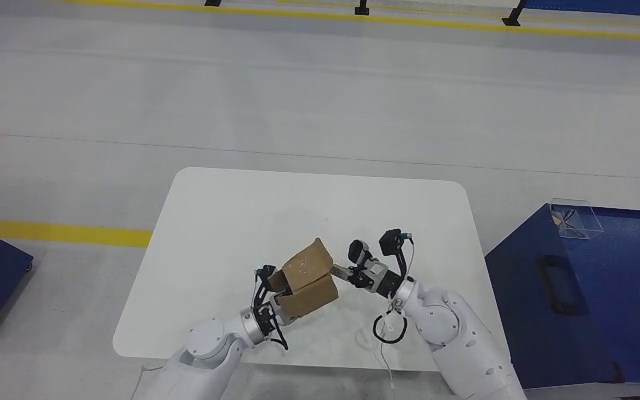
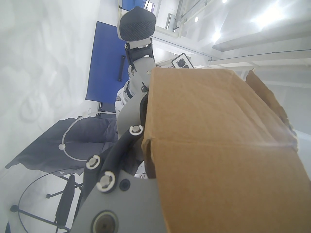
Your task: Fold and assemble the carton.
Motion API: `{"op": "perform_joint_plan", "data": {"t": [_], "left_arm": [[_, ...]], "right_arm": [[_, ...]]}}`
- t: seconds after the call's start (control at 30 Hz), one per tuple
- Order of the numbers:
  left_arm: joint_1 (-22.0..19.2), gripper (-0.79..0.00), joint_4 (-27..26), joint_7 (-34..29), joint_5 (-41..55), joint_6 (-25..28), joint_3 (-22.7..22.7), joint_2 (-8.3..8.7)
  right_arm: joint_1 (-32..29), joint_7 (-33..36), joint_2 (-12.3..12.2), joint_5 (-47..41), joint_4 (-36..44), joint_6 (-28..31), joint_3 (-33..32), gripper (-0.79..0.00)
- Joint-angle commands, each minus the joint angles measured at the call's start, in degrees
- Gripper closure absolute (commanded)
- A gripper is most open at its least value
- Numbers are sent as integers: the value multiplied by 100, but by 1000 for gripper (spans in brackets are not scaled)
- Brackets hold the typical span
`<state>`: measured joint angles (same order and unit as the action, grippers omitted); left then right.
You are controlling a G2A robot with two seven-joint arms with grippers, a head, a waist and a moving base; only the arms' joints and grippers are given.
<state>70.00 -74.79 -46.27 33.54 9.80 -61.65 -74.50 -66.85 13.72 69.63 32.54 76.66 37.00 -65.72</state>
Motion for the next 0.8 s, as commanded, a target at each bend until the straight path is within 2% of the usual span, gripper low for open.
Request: {"op": "perform_joint_plan", "data": {"t": [0.0,0.23,0.5,0.77], "left_arm": [[25,0,-23,-3,-19,1,-3,4],[47,0,-45,4,-32,3,-5,7],[48,0,6,36,-18,63,0,0],[34,0,18,44,-62,58,-3,2]], "right_arm": [[17,25,14,-22,5,-32,59,-785],[29,-161,21,-33,-40,1,27,-785],[30,175,23,-143,-145,-53,107,-785],[113,-57,45,-171,-231,8,109,-785]]}}
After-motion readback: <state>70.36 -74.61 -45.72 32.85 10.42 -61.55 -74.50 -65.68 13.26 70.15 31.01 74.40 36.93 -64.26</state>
